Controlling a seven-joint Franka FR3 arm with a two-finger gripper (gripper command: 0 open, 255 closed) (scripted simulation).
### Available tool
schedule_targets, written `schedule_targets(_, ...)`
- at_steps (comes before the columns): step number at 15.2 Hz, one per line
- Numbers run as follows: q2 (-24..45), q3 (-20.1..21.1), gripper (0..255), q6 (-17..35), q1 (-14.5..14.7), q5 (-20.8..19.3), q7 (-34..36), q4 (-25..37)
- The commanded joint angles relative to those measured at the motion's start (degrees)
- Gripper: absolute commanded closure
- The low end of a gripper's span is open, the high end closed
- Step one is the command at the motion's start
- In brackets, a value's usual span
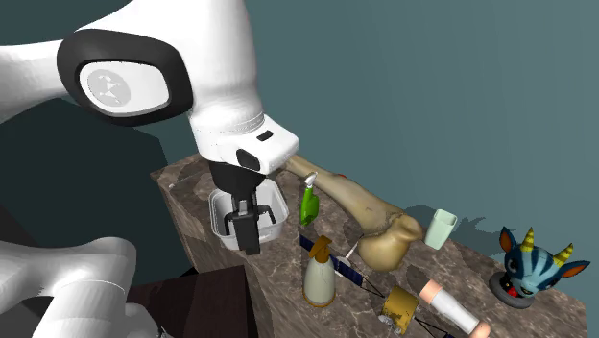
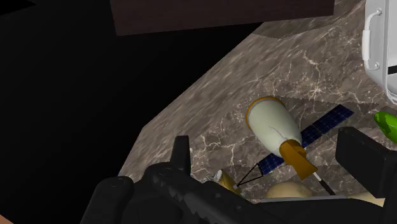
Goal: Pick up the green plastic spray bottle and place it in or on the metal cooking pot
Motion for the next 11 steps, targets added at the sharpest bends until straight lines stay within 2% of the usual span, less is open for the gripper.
schedule_targets(1,0.0,0.0,0,0.0,0.0,0.0,0.0,0.0)
schedule_targets(11,10.91,6.6,0,13.33,4.97,4.82,3.56,-2.02)
